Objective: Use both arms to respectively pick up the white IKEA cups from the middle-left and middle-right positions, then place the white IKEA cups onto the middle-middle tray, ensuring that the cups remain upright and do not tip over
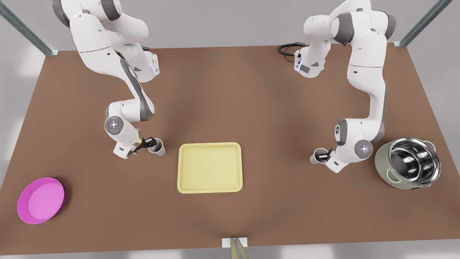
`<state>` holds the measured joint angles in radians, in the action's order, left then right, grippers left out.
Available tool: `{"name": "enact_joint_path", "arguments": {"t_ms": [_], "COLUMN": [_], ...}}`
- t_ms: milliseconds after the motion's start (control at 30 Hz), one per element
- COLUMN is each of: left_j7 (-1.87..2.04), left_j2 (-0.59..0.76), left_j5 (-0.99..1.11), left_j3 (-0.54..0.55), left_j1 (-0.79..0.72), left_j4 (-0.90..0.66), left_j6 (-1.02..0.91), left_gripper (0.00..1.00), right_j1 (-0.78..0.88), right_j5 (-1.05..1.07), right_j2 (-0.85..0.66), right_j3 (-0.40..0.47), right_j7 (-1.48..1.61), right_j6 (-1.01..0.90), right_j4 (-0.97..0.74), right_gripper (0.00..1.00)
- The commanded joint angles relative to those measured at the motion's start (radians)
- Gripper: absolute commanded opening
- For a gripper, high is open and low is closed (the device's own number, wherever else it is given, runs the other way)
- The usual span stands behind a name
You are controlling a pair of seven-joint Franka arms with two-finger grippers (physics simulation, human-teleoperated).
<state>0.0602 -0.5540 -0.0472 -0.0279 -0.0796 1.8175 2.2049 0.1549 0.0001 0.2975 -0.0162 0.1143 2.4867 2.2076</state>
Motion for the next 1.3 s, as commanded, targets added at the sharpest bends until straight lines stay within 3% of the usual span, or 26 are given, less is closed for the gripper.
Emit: {"name": "enact_joint_path", "arguments": {"t_ms": [0, 133, 333, 400, 467, 533, 600, 733, 900, 1000, 1267], "left_j7": [-0.003, -0.005, 0.007, 0.079, 0.139, 0.167, 0.334, 0.742, 0.951, 0.987, 1.027], "left_j2": [0.000, 0.003, 0.020, 0.046, 0.068, 0.068, 0.049, -0.029, -0.208, -0.288, -0.339], "left_j5": [-0.002, 0.001, 0.000, 0.000, 0.000, -0.003, -0.005, 0.006, 0.029, 0.032, 0.030], "left_j3": [0.000, 0.006, 0.033, 0.037, 0.052, 0.060, 0.094, 0.266, 0.264, 0.249, 0.215], "left_j1": [0.000, 0.000, -0.005, -0.029, -0.051, -0.051, -0.109, -0.153, -0.292, -0.376, -0.425], "left_j4": [0.000, 0.000, -0.001, -0.001, -0.006, -0.007, -0.053, -0.239, -0.527, -0.616, -0.665], "left_j6": [0.015, 0.010, -0.028, -0.077, -0.105, -0.105, -0.114, -0.137, -0.136, -0.122, -0.093], "left_gripper": [0.38, 0.27, 0.27, 0.27, 0.27, 0.25, 0.25, 0.26, 0.26, 0.27, 0.27], "right_j1": [-0.001, 0.006, 0.038, 0.052, 0.052, 0.052, 0.045, 0.040, 0.063, 0.152, 0.268], "right_j5": [0.001, 0.000, 0.000, -0.002, -0.006, -0.009, -0.014, -0.014, 0.054, 0.209, 0.212], "right_j2": [0.011, 0.060, 0.068, 0.065, 0.061, 0.060, 0.057, 0.057, 0.111, 0.169, 0.255], "right_j3": [-0.001, -0.001, -0.001, -0.001, -0.001, -0.001, 0.002, 0.002, -0.001, -0.001, -0.001], "right_j7": [-0.021, -0.013, 0.005, 0.013, 0.028, 0.030, 0.065, 0.076, 0.054, -0.004, -0.222], "right_j6": [0.038, 0.041, 0.026, 0.027, 0.026, 0.026, 0.024, 0.014, -0.005, -0.005, -0.002], "right_j4": [0.001, -0.023, -0.043, -0.043, -0.055, -0.068, -0.082, -0.126, -0.276, -0.344, -0.465], "right_gripper": [1.00, 1.00, 0.98, 0.59, 0.35, 0.21, 0.21, 0.21, 0.21, 0.21, 0.21]}}
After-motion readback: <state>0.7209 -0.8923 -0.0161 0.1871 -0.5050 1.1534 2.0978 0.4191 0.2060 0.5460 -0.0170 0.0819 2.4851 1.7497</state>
